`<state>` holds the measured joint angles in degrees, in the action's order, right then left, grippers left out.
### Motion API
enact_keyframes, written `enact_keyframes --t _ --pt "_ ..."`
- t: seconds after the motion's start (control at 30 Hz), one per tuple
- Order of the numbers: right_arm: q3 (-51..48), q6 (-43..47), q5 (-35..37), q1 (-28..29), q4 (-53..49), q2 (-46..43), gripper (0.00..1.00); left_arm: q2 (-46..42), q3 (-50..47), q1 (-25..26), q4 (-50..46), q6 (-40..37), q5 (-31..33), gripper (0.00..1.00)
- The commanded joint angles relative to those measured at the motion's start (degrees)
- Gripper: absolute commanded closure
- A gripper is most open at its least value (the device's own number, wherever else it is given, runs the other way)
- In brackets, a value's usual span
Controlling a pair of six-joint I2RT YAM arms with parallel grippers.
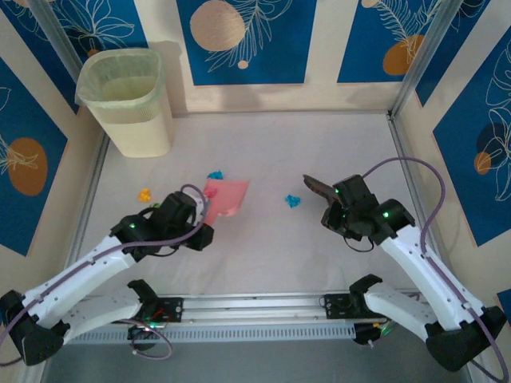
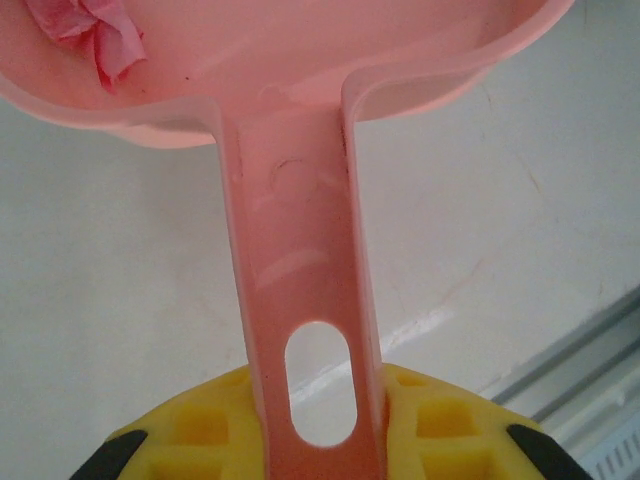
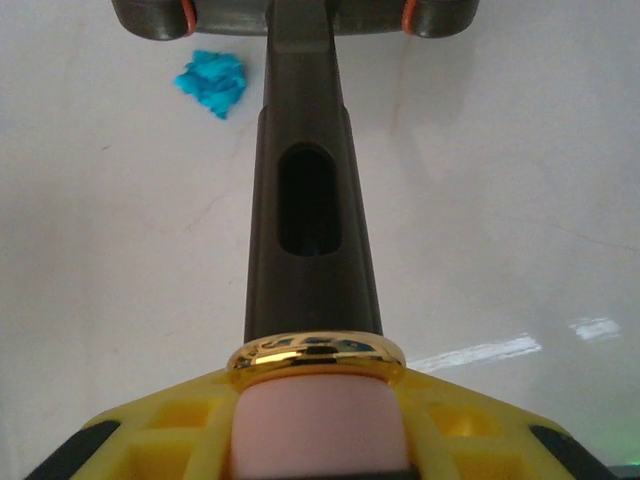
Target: Sweep away the paper scraps from the table
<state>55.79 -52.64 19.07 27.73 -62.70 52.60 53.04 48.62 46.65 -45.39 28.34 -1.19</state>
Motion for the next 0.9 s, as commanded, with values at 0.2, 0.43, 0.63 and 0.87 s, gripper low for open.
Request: enact_keyframes --t 0.2,0.43,0.63,0.87 --pt "5.39 0.91 9.93 0.14 -4.34 6.38 1.00 10.48 -0.90 13.53 6.44 -2.34 4.70 1.00" --pt "5.89 10.98 6.70 0.31 -0.01 8.16 1.00 20.90 0.82 21.46 12.52 -5.70 7.28 1.00" --pt "7.32 14.35 4.66 0.31 1.11 11.46 1.00 28.01 1.82 22.09 16.22 -8.10 7.61 1.00" --pt "7.58 15.34 4.41 1.85 1.10 14.97 1.00 32.58 0.98 22.04 20.72 -9.00 6.98 1.00"
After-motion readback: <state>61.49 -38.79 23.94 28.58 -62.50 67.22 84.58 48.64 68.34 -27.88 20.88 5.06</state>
